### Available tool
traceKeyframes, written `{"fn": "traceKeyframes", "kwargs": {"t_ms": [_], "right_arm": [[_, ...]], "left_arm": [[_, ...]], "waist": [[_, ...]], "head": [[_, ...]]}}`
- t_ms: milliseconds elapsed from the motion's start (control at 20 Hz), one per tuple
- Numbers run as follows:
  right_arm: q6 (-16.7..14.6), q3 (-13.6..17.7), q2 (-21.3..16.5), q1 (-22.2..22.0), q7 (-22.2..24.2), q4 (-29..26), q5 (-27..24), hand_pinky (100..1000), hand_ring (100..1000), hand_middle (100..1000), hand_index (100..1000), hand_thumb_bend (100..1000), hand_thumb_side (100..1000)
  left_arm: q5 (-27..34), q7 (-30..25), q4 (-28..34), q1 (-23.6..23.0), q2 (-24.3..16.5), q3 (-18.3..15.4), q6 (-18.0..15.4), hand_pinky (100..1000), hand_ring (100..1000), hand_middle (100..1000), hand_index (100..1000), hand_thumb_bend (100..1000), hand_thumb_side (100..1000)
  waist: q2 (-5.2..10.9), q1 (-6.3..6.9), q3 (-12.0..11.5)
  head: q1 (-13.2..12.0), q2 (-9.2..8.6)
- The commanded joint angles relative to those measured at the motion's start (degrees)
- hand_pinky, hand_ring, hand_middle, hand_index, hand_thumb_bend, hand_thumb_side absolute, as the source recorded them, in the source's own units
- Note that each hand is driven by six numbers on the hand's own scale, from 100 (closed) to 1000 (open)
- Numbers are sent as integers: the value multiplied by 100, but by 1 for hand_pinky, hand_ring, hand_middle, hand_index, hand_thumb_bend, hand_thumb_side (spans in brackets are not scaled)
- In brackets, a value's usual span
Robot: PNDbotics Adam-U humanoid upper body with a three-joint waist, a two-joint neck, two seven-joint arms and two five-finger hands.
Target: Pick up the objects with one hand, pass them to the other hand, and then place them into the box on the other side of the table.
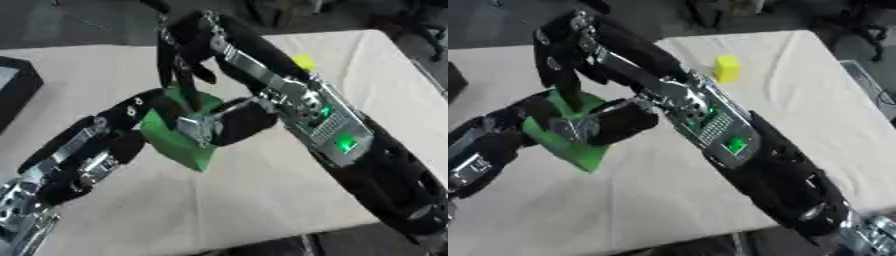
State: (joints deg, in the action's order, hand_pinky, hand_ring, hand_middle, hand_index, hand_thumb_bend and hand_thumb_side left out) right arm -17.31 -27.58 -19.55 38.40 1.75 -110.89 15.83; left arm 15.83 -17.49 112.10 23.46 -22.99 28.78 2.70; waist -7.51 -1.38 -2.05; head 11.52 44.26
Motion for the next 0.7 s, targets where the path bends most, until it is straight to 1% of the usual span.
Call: {"fn": "traceKeyframes", "kwargs": {"t_ms": [50,100,250,350,400,450,550,700], "right_arm": [[23,72,22,55,-426,16,94,100,340,404,395,100,353],[31,73,45,42,-570,29,120,100,337,401,392,100,358],[78,56,112,6,-1011,103,229,100,343,406,399,100,422],[119,33,160,-2,-1258,173,332,100,347,408,402,100,460],[138,20,185,-5,-1354,207,387,100,348,409,402,100,470],[156,12,211,-10,-1435,238,440,100,349,409,402,100,470],[183,-2,253,-18,-1544,289,542,100,350,408,402,100,470],[199,-13,291,-26,-1612,341,659,100,349,407,401,100,470]], "left_arm": [[139,137,249,183,174,14,30,673,1000,972,811,308,739],[165,178,249,196,211,9,53,670,1000,969,808,301,737],[225,289,244,225,305,5,141,654,1000,956,797,268,729],[260,352,229,244,337,15,187,640,1000,941,785,212,712],[275,380,225,255,344,22,202,630,1000,929,778,181,684],[286,407,222,266,349,28,214,620,1000,914,768,139,652],[313,463,209,283,360,39,231,599,1000,889,755,100,630],[399,577,168,299,380,55,243,549,1000,831,707,100,595]], "waist": [[77,7,4],[76,4,4],[72,1,3],[73,-2,4],[73,-4,6],[73,-5,7],[71,-7,11],[70,-12,17]], "head": [[16,-14],[19,-14],[26,-14],[34,-14],[38,-14],[39,-14],[38,-14],[42,-14]]}}
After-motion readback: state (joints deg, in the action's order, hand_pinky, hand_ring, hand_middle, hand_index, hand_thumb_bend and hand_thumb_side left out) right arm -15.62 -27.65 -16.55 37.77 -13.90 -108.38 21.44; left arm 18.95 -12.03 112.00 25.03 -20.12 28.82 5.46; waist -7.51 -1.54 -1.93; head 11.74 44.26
